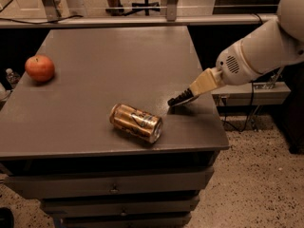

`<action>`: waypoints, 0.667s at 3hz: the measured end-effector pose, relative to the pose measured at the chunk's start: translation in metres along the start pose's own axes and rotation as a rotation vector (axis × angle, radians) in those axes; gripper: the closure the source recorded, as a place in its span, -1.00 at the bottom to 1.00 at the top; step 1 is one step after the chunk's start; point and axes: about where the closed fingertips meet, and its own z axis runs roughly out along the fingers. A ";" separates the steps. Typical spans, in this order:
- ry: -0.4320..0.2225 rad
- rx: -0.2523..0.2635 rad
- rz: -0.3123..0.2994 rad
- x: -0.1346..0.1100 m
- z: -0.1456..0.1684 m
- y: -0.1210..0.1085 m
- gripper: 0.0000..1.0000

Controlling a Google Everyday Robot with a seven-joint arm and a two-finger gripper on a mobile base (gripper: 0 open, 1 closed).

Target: Move rxbar chocolate near orange can

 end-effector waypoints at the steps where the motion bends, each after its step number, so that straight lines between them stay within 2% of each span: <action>1: 0.034 -0.025 0.021 0.006 0.006 0.006 0.65; 2: 0.068 -0.050 0.030 0.009 0.012 0.016 0.01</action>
Offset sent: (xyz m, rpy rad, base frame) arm -0.0136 0.0175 -0.0154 0.0154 0.1172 0.0183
